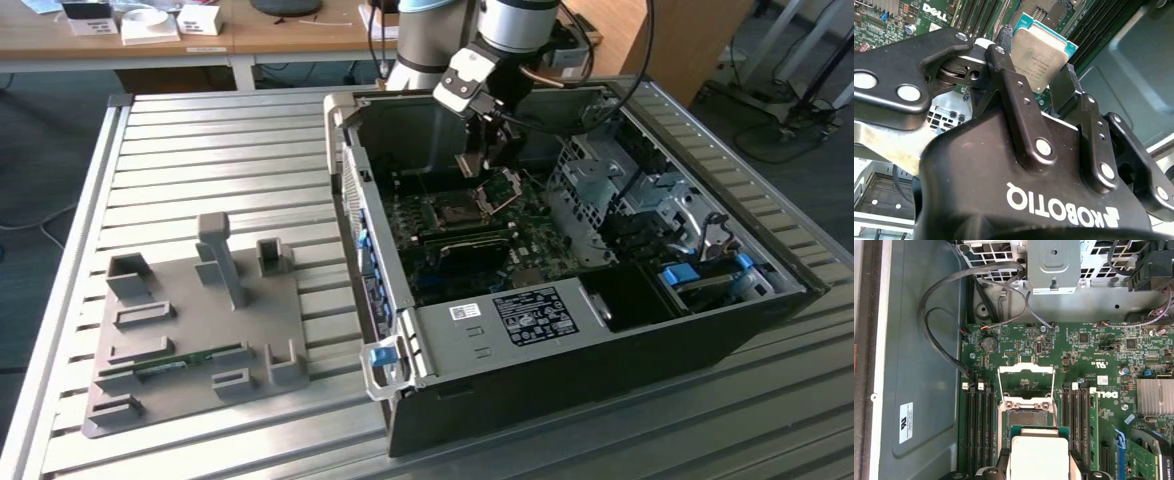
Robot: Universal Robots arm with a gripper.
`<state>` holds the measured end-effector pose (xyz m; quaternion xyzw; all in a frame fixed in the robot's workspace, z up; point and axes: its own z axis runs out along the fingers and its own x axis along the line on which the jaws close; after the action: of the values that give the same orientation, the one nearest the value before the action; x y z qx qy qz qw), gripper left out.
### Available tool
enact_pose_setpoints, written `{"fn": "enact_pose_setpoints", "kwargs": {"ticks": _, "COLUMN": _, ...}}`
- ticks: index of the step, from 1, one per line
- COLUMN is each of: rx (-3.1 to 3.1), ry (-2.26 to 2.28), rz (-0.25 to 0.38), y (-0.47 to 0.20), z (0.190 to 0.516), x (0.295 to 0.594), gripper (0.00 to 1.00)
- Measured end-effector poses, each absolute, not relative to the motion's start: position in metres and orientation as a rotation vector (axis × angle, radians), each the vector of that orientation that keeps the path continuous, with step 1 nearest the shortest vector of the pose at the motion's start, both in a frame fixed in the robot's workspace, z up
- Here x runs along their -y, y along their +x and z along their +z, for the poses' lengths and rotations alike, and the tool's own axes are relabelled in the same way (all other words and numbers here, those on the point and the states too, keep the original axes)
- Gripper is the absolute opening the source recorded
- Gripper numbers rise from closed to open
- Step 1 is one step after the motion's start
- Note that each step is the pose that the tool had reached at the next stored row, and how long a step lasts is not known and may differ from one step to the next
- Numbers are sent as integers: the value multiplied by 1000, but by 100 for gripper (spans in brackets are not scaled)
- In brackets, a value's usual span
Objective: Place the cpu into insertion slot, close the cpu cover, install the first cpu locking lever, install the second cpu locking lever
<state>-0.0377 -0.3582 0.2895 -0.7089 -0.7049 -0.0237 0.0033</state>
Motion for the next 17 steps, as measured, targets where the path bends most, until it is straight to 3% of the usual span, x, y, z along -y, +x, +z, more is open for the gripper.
{"fn": "enact_pose_setpoints", "kwargs": {"ticks": 17, "rx": 2211, "ry": -2223, "rz": -76, "y": -38, "z": 286, "x": 358, "gripper": 54}}
